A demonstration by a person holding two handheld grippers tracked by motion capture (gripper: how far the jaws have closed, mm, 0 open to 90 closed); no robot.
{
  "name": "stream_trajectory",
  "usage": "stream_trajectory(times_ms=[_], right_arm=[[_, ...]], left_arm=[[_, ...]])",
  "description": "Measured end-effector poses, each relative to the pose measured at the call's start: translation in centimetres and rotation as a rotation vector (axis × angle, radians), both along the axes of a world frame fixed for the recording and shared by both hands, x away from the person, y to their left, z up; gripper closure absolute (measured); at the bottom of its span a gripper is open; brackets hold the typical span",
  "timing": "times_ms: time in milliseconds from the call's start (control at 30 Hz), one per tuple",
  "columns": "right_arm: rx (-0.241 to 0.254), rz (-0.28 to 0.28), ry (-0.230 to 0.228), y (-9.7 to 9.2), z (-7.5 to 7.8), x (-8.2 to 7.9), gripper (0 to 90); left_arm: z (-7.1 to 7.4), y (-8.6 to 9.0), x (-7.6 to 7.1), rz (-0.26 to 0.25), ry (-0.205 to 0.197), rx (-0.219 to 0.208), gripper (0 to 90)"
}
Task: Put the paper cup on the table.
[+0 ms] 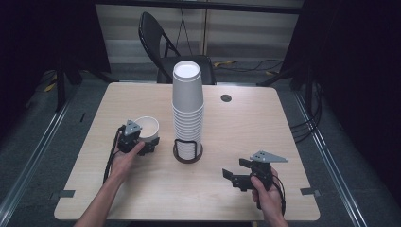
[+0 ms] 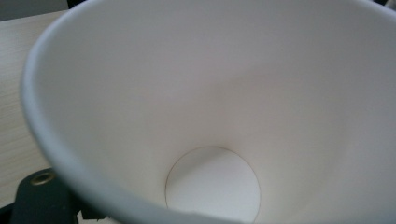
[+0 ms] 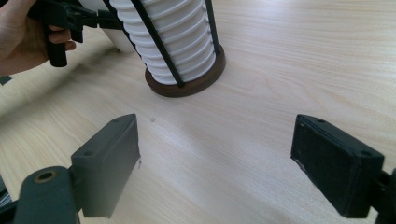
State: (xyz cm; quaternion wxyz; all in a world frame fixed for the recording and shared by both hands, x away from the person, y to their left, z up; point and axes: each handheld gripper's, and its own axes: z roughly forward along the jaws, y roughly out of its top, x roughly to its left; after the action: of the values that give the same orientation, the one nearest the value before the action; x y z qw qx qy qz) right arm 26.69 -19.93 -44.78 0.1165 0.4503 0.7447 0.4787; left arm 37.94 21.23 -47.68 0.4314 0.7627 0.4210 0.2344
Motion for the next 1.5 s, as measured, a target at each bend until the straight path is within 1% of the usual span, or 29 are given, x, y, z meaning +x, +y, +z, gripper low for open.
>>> stream_trajectory(times_ms=[33, 167, 233, 267, 333, 433, 500, 533, 633, 667, 700, 733, 800, 1000, 1100, 1133, 1167, 1200, 1267, 1333, 1433, 1500], right_arm=[[-0.002, 0.001, -0.002, 0.0, 0.0, 0.0, 14.6], [0.001, -0.004, -0.006, -0.1, 0.1, -0.1, 14.6], [-0.005, -0.007, -0.008, -0.1, 0.2, -0.1, 14.5], [-0.009, -0.006, -0.012, -0.1, 0.2, -0.1, 14.4], [-0.015, -0.006, -0.008, -0.1, 0.2, -0.1, 14.4], [-0.014, -0.006, -0.010, -0.1, 0.2, -0.2, 14.4], [-0.014, -0.007, -0.012, -0.1, 0.2, -0.2, 14.4], [-0.013, -0.006, -0.013, -0.2, 0.2, -0.2, 14.4], [-0.013, -0.012, -0.014, -0.3, 0.2, -0.2, 14.4], [-0.014, -0.013, -0.015, -0.3, 0.3, -0.2, 14.4], [-0.015, -0.015, -0.016, -0.3, 0.3, -0.2, 14.4], [-0.015, -0.019, -0.019, -0.4, 0.3, -0.2, 14.3], [-0.017, -0.024, -0.022, -0.5, 0.3, -0.2, 14.3], [-0.018, -0.036, -0.025, -0.7, 0.2, -0.2, 14.3], [-0.025, -0.035, -0.024, -0.7, 0.2, -0.1, 14.2], [-0.026, -0.034, -0.025, -0.7, 0.2, -0.1, 14.2], [-0.027, -0.033, -0.024, -0.7, 0.2, -0.1, 14.2], [-0.028, -0.034, -0.023, -0.7, 0.2, -0.2, 14.2], [-0.029, -0.035, -0.025, -0.7, 0.1, -0.1, 14.2], [-0.030, -0.036, -0.021, -0.8, 0.1, -0.1, 14.2], [-0.032, -0.038, -0.020, -0.9, 0.0, -0.2, 14.2], [-0.033, -0.039, -0.021, -1.0, -0.1, -0.2, 14.2]], left_arm=[[0.0, 0.0, -0.2, 0.006, 0.001, -0.002, 14.4], [-0.1, 0.4, -0.7, 0.016, 0.002, 0.029, 14.9], [-0.2, 0.5, -1.0, 0.021, 0.020, 0.017, 15.4], [-0.3, 0.5, -1.2, 0.030, 0.025, 0.024, 15.5], [-0.5, 0.7, -1.4, 0.022, 0.026, 0.053, 15.6], [-0.7, 1.0, -1.7, 0.015, 0.027, 0.041, 15.7], [-0.8, 1.3, -2.0, 0.018, 0.030, 0.059, 15.8], [-0.9, 1.4, -2.2, 0.016, 0.028, 0.058, 15.6], [-0.9, 1.5, -2.9, 0.009, 0.038, 0.051, 15.9], [-0.7, 1.5, -3.1, 0.008, 0.037, 0.040, 15.8], [-0.5, 1.6, -3.3, 0.012, 0.030, 0.037, 15.8], [-0.2, 1.7, -3.6, 0.011, 0.017, 0.046, 15.7], [0.4, 1.9, -4.3, 0.012, 0.016, 0.029, 15.7], [1.5, 2.1, -6.5, -0.019, -0.007, -0.016, 15.7], [1.8, 1.7, -7.4, -0.028, -0.014, -0.029, 15.7], [2.0, 1.5, -7.6, -0.035, -0.009, -0.038, 15.7], [2.1, 1.4, -7.9, -0.043, -0.012, -0.041, 15.7], [2.3, 1.1, -8.3, -0.044, -0.009, -0.054, 15.7], [2.8, 0.7, -9.0, -0.060, -0.027, -0.047, 15.7], [3.0, 0.4, -9.6, -0.066, -0.038, -0.035, 15.7], [3.3, -0.1, -10.7, -0.073, -0.048, -0.047, 15.8], [3.5, -0.4, -11.4, -0.089, -0.072, -0.043, 15.7]])
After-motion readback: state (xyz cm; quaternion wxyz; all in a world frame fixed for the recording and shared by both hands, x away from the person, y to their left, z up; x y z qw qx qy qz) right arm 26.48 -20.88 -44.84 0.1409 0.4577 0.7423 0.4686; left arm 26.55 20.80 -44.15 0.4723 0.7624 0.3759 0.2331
